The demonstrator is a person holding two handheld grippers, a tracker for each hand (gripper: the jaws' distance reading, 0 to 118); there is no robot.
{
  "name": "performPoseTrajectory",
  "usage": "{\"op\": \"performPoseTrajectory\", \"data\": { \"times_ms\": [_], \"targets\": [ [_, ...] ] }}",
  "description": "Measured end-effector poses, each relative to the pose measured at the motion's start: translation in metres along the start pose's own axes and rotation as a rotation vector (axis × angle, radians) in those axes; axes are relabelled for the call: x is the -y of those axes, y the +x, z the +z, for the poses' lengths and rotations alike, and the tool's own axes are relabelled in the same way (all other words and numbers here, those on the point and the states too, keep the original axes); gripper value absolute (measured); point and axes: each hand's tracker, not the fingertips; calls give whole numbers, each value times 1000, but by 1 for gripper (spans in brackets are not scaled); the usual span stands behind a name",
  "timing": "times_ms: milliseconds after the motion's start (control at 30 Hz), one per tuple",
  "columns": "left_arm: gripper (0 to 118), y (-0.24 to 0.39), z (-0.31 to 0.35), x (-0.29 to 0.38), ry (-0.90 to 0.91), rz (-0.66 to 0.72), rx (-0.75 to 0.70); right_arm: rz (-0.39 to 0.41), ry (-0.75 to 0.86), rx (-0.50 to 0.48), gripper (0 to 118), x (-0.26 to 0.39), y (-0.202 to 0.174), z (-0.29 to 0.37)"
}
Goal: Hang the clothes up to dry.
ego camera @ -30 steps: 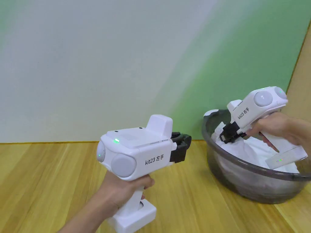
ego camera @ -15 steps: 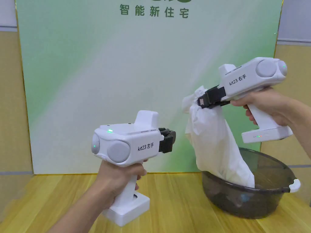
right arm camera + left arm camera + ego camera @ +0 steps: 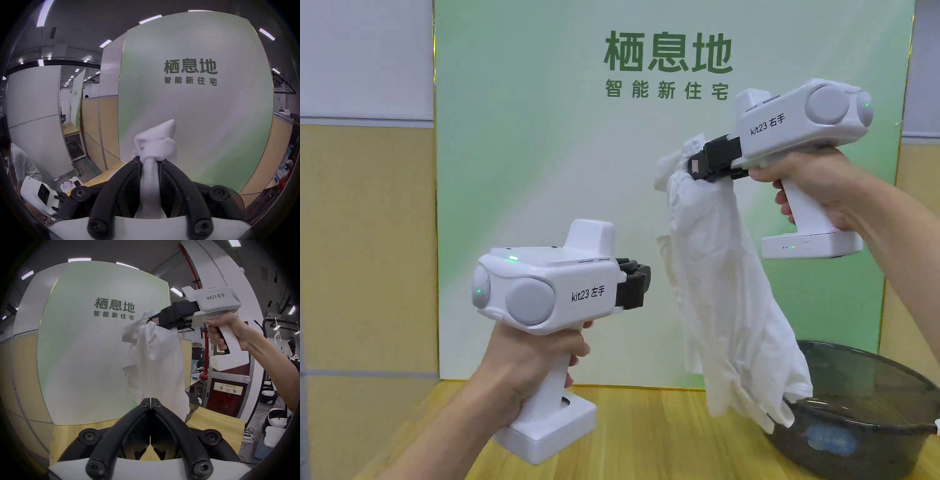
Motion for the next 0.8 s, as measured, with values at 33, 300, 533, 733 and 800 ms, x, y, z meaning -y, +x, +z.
{"op": "performPoseTrajectory", "data": {
  "times_ms": [33,300,533,733,800],
  "targets": [
    [0,-3,4,2,-2,-4,-10,-1,-3,1,15,1,-3,-7],
    [0,-50,35,29,-24,39,-147,-60,40,-162,15,22,-80,-60],
    [0,-89,66,44,-6,29,-288,-25,33,-254,15,5,-150,-114],
    [0,-127,86,60,-10,51,-430,-42,31,-308,15,3,-193,-157],
    [0,-134,93,68,4,13,-465,-28,36,-312,15,3,-202,-170]
  ]
}}
